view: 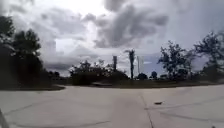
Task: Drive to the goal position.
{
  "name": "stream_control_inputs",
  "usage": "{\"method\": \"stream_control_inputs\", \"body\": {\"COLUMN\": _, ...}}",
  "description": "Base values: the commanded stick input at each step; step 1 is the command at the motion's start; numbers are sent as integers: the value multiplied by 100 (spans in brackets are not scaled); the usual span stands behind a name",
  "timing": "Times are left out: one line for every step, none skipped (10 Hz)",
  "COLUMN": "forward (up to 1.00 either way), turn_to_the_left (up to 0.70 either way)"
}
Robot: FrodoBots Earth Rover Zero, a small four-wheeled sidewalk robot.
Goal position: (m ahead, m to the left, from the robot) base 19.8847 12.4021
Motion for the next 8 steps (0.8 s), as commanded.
{"method": "stream_control_inputs", "body": {"forward": 85, "turn_to_the_left": 0}}
{"method": "stream_control_inputs", "body": {"forward": 85, "turn_to_the_left": 16}}
{"method": "stream_control_inputs", "body": {"forward": 85, "turn_to_the_left": 34}}
{"method": "stream_control_inputs", "body": {"forward": 85, "turn_to_the_left": 33}}
{"method": "stream_control_inputs", "body": {"forward": 85, "turn_to_the_left": 32}}
{"method": "stream_control_inputs", "body": {"forward": 85, "turn_to_the_left": 0}}
{"method": "stream_control_inputs", "body": {"forward": 85, "turn_to_the_left": 0}}
{"method": "stream_control_inputs", "body": {"forward": 85, "turn_to_the_left": 0}}
